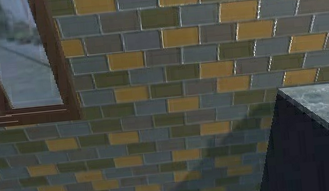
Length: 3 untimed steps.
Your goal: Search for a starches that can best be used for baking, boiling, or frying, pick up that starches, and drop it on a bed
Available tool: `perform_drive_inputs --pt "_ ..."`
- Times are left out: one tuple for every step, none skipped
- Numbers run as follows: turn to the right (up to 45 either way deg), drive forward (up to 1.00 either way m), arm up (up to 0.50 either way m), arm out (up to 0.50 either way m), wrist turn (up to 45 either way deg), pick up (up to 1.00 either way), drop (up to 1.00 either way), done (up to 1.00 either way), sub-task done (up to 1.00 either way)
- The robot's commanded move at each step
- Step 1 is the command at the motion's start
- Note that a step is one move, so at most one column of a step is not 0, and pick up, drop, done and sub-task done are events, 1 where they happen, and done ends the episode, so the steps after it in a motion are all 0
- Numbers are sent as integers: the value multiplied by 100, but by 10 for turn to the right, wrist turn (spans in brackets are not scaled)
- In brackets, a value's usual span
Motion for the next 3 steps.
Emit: perform_drive_inputs --pt "450 0 0 0 0 0 0 0 0" --pt "450 0 0 0 0 0 0 0 0" --pt "450 0 0 0 0 0 0 0 0"
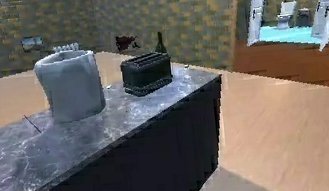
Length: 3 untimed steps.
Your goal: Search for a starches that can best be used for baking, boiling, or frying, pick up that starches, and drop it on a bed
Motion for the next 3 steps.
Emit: perform_drive_inputs --pt "420 0 0 0 0 0 0 0 0" --pt "0 100 0 0 0 0 0 0 0" --pt "30 0 0 0 0 0 0 0 0"
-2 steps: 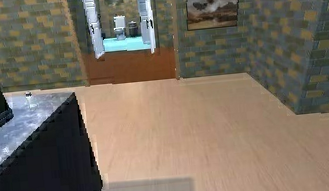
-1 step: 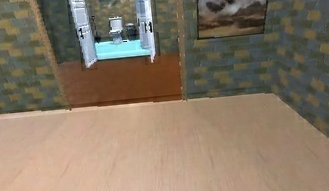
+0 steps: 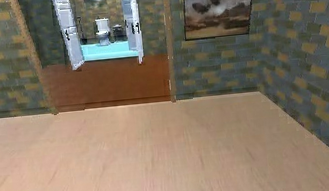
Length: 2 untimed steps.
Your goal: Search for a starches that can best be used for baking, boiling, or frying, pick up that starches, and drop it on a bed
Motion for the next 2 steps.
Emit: perform_drive_inputs --pt "0 50 0 0 0 0 0 0 0" --pt "-150 0 0 0 0 0 0 0 0"
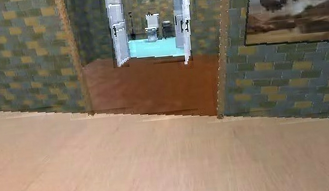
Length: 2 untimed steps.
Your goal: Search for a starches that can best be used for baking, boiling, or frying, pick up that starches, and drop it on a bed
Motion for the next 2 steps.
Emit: perform_drive_inputs --pt "0 100 0 0 0 0 0 0 0" --pt "0 100 0 0 0 0 0 0 0"
